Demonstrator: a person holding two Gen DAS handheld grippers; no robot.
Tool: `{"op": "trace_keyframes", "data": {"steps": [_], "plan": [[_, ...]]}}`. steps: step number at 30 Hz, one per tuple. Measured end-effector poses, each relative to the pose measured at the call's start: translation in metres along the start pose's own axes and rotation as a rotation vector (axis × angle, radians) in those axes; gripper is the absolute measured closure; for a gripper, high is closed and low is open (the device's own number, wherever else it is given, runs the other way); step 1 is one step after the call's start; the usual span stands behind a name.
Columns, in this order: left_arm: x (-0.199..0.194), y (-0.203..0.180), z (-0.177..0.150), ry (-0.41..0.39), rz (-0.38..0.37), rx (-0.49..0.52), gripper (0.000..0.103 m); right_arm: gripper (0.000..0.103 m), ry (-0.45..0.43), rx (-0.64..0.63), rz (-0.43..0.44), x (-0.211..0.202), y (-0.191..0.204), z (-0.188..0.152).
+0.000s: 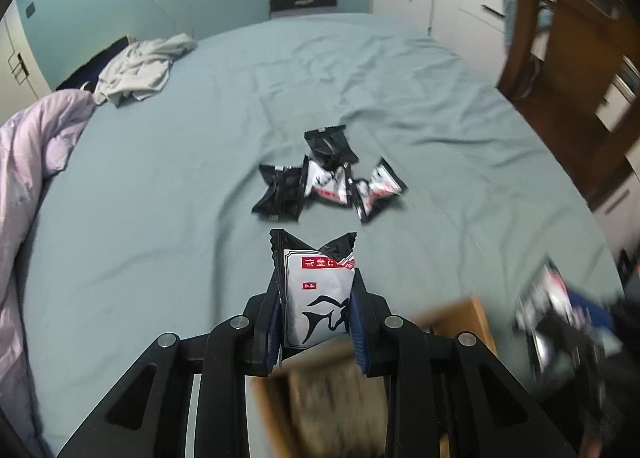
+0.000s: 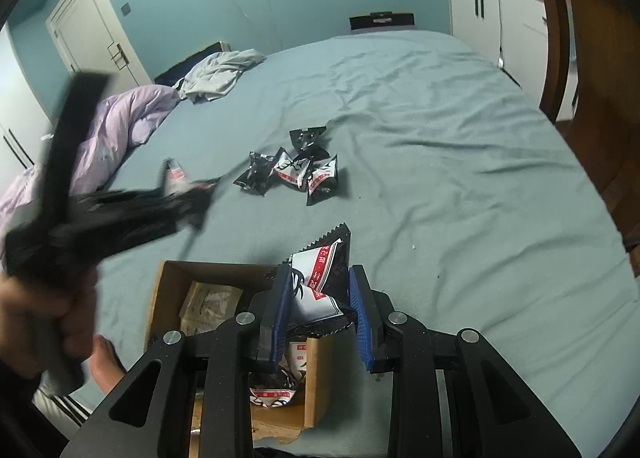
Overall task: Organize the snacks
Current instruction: 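Grasp a white-red packet with left gripper while right holds its packet, then drop the packet into the box with left gripper while right holds its packet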
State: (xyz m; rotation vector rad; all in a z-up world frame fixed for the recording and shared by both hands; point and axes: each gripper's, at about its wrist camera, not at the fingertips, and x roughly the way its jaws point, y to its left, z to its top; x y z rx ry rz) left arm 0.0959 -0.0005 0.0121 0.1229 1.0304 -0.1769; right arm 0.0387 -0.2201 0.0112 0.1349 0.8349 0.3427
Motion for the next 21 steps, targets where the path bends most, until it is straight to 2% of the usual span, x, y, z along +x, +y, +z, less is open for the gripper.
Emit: {"op": "trace_keyframes", "data": {"steps": [8, 11, 14, 16, 21], "plan": [[-0.032, -0.014, -0.051, -0.013, -0.077, 0.063, 0.075, 0.077, -0.002, -0.048, -0.031, -0.003, 0.012, -0.004], [-0.021, -0.023, -0.065, -0.004, -0.078, 0.106, 0.075, 0.077, 0.007, -0.067, -0.051, -0.001, 0.018, -0.005], [0.002, -0.022, -0.073, 0.053, -0.084, 0.09, 0.075, 0.077, 0.015, -0.081, -0.062, 0.002, 0.023, -0.004], [0.012, -0.021, -0.075, 0.087, -0.113, 0.07, 0.074, 0.077, 0.021, -0.096, -0.073, 0.004, 0.026, -0.005], [0.015, -0.034, -0.079, 0.076, -0.076, 0.137, 0.061, 0.077, 0.031, -0.126, -0.085, 0.01, 0.032, -0.005]]}}
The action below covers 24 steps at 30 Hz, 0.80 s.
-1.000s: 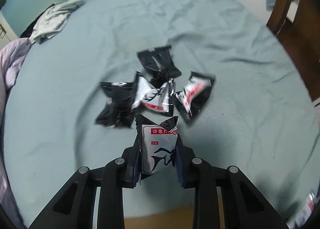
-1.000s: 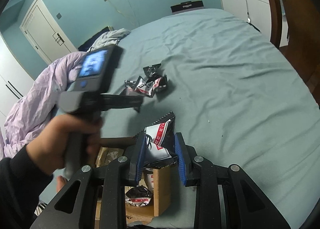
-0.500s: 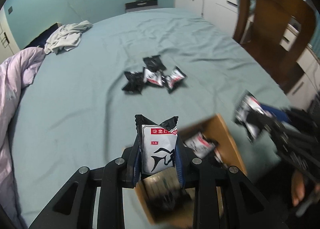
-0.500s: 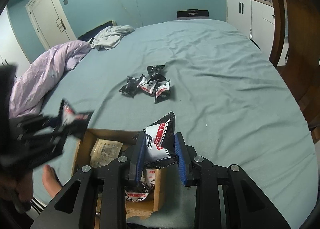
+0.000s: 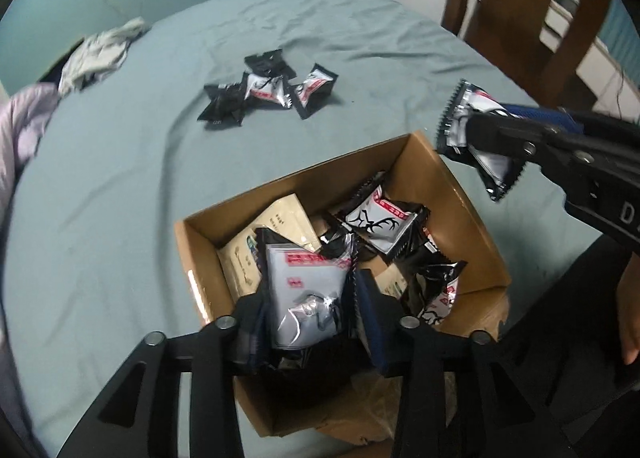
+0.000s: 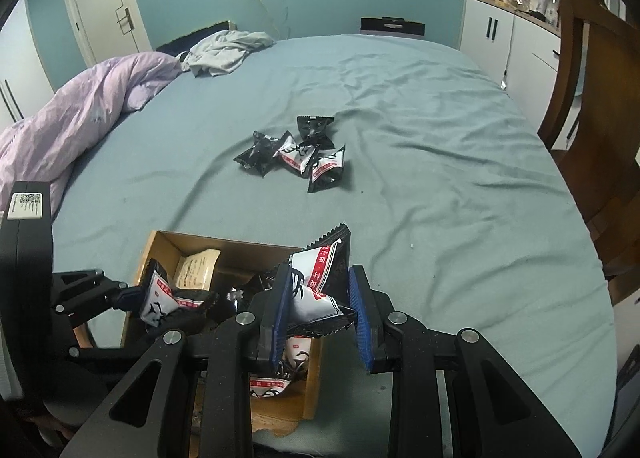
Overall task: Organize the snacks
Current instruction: 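Drop the packet into the box with left gripper while right holds its packet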
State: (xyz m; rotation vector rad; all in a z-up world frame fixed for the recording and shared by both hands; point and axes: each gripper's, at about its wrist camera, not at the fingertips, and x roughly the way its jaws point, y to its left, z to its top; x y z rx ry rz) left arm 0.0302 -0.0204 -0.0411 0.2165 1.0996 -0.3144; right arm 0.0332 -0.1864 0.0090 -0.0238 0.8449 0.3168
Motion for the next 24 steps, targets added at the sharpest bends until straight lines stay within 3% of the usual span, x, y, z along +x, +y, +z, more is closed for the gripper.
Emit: {"op": "trace_keyframes", "data": {"steps": [7, 11, 18, 24], "plan": [[-0.023, 0.006, 0.004, -0.047, -0.049, -0.059, 0.035, 0.077, 0.031, 0.023, -0.003, 0.011, -0.003, 0.004], [-0.044, 0.011, 0.002, -0.121, -0.001, -0.073, 0.021, 0.077, 0.029, 0.027, -0.001, 0.011, -0.003, 0.005], [-0.054, 0.019, -0.004, -0.132, 0.121, -0.044, 0.021, 0.077, 0.008, -0.023, -0.02, 0.0, 0.007, -0.002], [-0.054, 0.024, -0.01, -0.127, 0.164, -0.038, 0.021, 0.077, 0.037, -0.089, 0.034, -0.01, 0.022, -0.015]]}}
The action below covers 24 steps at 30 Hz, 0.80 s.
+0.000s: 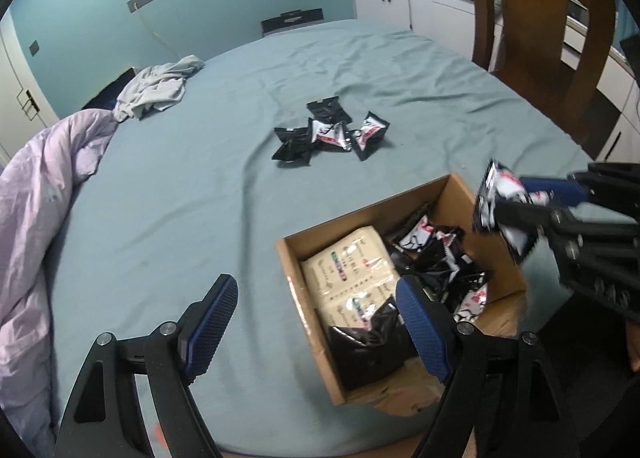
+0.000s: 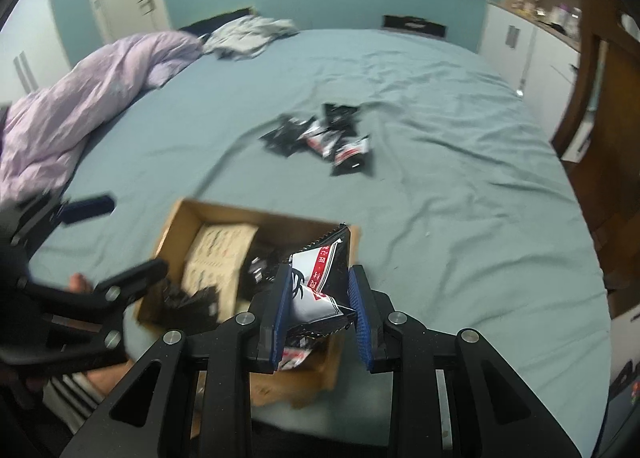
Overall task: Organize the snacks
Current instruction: 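Drop the packet into the box with left gripper while right holds its packet, then open the right gripper over the box to release its packet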
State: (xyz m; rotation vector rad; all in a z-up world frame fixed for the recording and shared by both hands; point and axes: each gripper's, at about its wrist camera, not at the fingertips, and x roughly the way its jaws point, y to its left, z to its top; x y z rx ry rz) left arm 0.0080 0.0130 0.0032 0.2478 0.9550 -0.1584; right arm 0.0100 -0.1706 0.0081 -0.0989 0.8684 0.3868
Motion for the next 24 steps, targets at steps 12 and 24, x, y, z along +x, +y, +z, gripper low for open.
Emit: {"op": "trace_keyframes", "data": {"steps": [12, 24], "plan": [[0.007, 0.005, 0.0, 0.019, 0.032, -0.017, 0.021, 0.076, 0.176, -0.169, -0.035, 0.041, 0.03, 0.002], [0.007, 0.006, 0.002, 0.015, 0.037, -0.03, 0.021, 0.032, 0.02, 0.037, 0.086, 0.012, -0.003, 0.009]]}}
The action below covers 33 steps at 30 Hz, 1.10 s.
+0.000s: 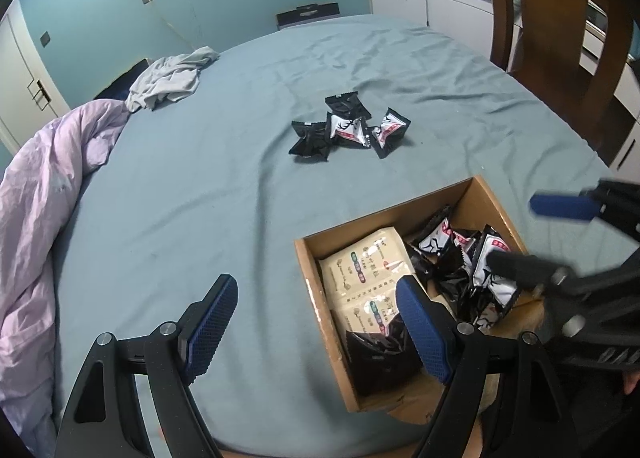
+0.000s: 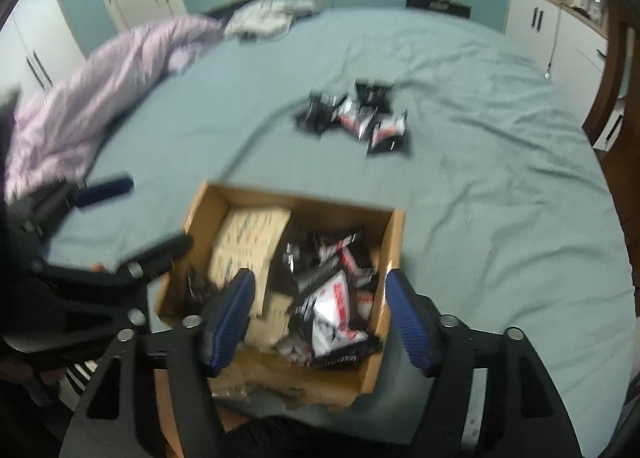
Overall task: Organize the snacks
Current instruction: 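Open the right gripper over the box to release its packet, then grasp a white-red packet from the pile with the right gripper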
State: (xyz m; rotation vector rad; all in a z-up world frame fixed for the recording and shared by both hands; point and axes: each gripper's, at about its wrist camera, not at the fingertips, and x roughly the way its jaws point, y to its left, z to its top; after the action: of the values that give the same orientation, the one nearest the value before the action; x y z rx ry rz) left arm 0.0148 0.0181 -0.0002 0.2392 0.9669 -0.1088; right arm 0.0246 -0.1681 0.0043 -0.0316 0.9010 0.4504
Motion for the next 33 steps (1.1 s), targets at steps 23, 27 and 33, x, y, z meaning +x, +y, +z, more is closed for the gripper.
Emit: {"op": "trace_keyframes", "data": {"steps": [23, 27, 33], "plan": [[0.01, 0.02, 0.014, 0.017, -0.051, -0.094, 0.021, 0.02, 0.13, 0.287, -0.019, 0.121, -0.118, 0.114], [0.017, 0.027, 0.017, 0.035, -0.082, -0.129, 0.021, 0.02, 0.173, 0.217, 0.027, 0.162, -0.114, 0.133], [0.027, 0.037, 0.018, 0.063, -0.094, -0.179, 0.021, 0.02, 0.213, 0.164, 0.012, 0.207, -0.105, 0.142]]}}
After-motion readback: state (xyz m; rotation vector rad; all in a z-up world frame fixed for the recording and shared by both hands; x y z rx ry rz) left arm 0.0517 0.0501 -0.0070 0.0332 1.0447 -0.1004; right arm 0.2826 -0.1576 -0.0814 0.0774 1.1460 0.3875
